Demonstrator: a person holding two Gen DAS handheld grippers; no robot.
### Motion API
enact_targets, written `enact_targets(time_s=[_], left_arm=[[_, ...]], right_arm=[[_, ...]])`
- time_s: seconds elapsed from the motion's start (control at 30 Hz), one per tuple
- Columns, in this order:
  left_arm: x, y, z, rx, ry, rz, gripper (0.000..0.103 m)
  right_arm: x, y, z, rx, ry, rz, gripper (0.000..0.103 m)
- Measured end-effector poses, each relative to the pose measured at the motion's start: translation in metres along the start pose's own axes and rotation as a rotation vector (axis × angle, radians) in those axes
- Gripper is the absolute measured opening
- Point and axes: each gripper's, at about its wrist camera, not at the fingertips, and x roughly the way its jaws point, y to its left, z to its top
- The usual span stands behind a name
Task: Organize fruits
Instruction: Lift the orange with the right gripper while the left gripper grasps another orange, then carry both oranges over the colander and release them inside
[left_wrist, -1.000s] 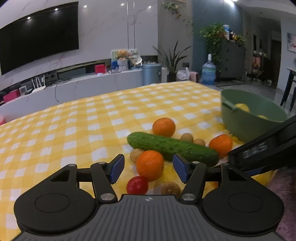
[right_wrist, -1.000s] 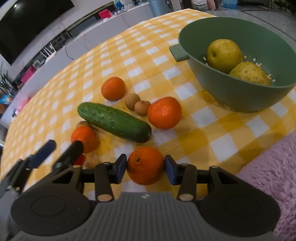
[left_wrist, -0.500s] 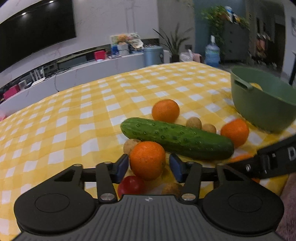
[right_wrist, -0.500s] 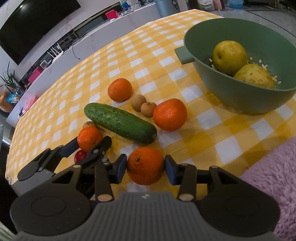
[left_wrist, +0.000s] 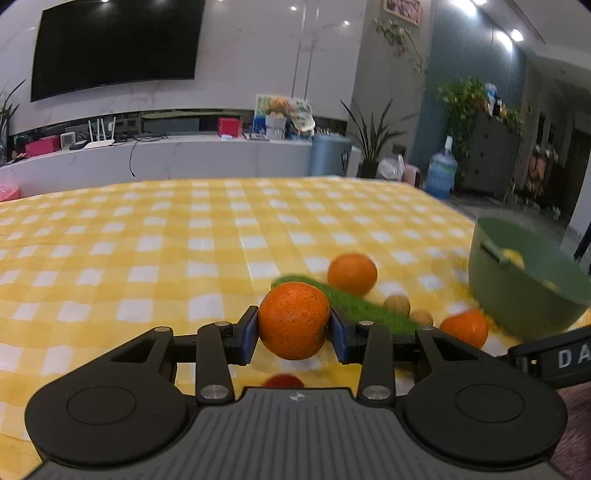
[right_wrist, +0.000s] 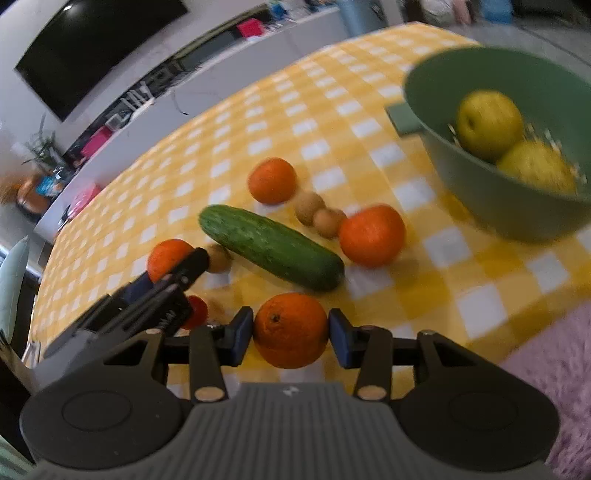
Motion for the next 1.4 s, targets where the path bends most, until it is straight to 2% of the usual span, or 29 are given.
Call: enact_targets(time_s=[0.1, 0.27, 0.33, 0.43, 0.5, 0.57, 0.63, 0.7, 0.77, 0.9, 1.1, 1.23, 1.3, 1.4], left_arm=[[-0.014, 0.005, 0.008, -0.036, -0.034, -0.016, 0.044], [-0.034, 0.008, 0.019, -0.097, -0.085, -0.054, 0.045], [-0.042, 0.007, 0.025, -0.118, -0.102, -0.087, 0.045], [-0.05, -0.001, 0.031, -0.134, -0.131, -0.123, 0.045], [-0.055, -0.011, 0.036, -0.13, -0.15, -0.104, 0.045], [-0.059, -0.023, 0.041, -0.117, -0.166, -0.117, 0.045], [-0.06, -0.034, 0.046, -0.113, -0.175, -0.166, 0.045], [-0.058, -0.045, 0.049, -0.119, -0.173, -0.223, 0.045], [-0.05, -0.058, 0.053, -0.128, -0.155, -0.274, 0.045], [-0.027, -0.079, 0.056, -0.147, -0.098, -0.364, 0.045], [0.016, -0.095, 0.063, -0.167, 0.006, -0.455, 0.045], [0.054, -0.109, 0.078, -0.178, 0.134, -0.482, 0.045], [0.071, -0.112, 0.083, -0.212, 0.152, -0.475, 0.045], [0.09, -0.117, 0.085, -0.231, 0.205, -0.521, 0.045]], right_arm=[[-0.007, 0.0, 0.004, -0.019, -0.041, 0.026, 0.042], [-0.031, -0.01, 0.014, 0.028, -0.155, 0.205, 0.042], [-0.043, -0.015, 0.017, 0.043, -0.221, 0.224, 0.042], [-0.064, -0.028, 0.022, 0.076, -0.337, 0.216, 0.042], [-0.078, -0.041, 0.025, 0.121, -0.414, 0.217, 0.042], [-0.09, -0.056, 0.028, 0.166, -0.485, 0.191, 0.042], [-0.099, -0.067, 0.029, 0.184, -0.537, 0.12, 0.042], [-0.102, -0.076, 0.032, 0.186, -0.547, -0.017, 0.042], [-0.1, -0.087, 0.032, 0.229, -0.54, -0.065, 0.042], [-0.093, -0.114, 0.035, 0.381, -0.487, 0.038, 0.042], [-0.097, -0.132, 0.035, 0.488, -0.553, 0.047, 0.042], [-0.103, -0.151, 0.028, 0.591, -0.601, 0.026, 0.042], [-0.103, -0.156, 0.029, 0.604, -0.605, 0.037, 0.042], [-0.1, -0.156, 0.028, 0.599, -0.581, 0.08, 0.042]])
